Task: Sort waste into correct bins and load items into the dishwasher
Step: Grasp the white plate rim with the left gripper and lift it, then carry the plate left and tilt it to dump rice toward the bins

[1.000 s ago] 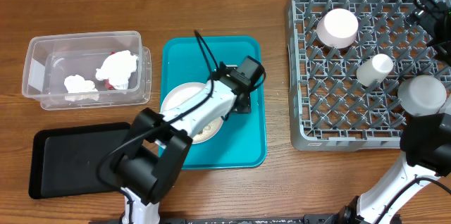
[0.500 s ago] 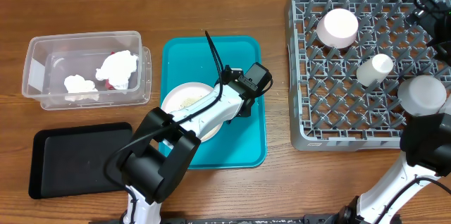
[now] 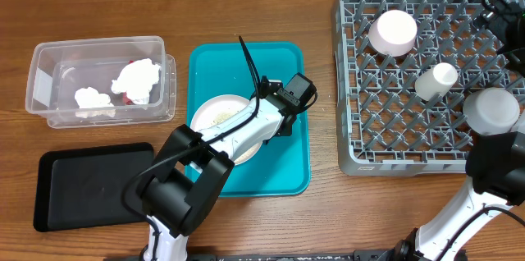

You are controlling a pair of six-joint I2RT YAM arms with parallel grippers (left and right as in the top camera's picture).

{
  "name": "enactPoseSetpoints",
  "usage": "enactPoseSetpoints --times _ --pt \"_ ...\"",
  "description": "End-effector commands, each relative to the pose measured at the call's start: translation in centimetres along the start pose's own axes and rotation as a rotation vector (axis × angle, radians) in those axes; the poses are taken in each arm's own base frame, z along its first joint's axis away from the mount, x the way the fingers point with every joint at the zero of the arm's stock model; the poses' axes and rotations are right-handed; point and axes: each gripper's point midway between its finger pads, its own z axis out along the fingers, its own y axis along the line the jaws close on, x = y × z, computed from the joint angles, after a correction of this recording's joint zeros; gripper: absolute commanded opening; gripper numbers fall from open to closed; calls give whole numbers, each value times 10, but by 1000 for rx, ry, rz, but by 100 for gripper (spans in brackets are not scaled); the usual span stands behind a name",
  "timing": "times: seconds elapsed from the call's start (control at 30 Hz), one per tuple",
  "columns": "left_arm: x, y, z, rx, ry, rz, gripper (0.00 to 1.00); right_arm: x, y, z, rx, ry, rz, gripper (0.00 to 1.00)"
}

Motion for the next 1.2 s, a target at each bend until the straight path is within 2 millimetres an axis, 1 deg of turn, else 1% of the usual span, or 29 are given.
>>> enactPoseSetpoints --times 0.0,0.13,0.23,0.63,0.77,0.93,1.17 --pt "2 3 7 -25 3 -10 15 -3 2 -14 -21 -35 4 100" --pt "1 4 4 -29 6 -8 9 -3 2 -14 -21 -35 4 100" --pt "-2 4 -2 -36 13 -4 4 -3 2 -14 -21 -35 4 100" --pt "-21 8 -44 -64 42 -2 4 -3 2 -14 -21 -35 5 100" --pt "-24 11 -56 -76 56 -21 4 -3 2 -14 -21 -35 4 100" --pt "-23 16 -65 -95 74 -29 4 -3 2 -14 -21 -35 4 100" --pt "-19 49 -89 -245 90 -160 4 -3 2 -14 -21 -35 5 100"
